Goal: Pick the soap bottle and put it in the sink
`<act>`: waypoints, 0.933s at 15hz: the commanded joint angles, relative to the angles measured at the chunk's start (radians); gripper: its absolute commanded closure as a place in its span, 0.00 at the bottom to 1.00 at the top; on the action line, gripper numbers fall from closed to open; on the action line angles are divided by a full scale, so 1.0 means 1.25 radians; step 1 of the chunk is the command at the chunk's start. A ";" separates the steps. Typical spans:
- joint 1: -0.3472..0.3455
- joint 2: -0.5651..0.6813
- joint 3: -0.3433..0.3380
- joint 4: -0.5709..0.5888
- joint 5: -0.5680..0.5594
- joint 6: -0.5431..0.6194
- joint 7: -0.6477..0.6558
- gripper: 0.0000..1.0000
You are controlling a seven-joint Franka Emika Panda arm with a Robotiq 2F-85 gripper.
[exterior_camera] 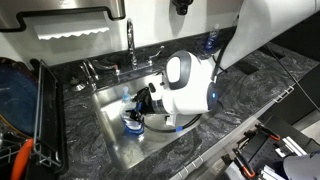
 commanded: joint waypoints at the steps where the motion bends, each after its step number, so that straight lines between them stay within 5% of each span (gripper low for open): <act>1: -0.010 0.015 0.016 0.014 -0.001 -0.003 -0.041 0.31; 6: -0.012 0.007 0.034 0.013 0.002 0.002 -0.047 0.02; 10: -0.009 -0.014 0.036 0.004 0.034 0.029 -0.068 0.00; 14: 0.026 -0.068 -0.046 -0.058 0.320 0.084 -0.269 0.00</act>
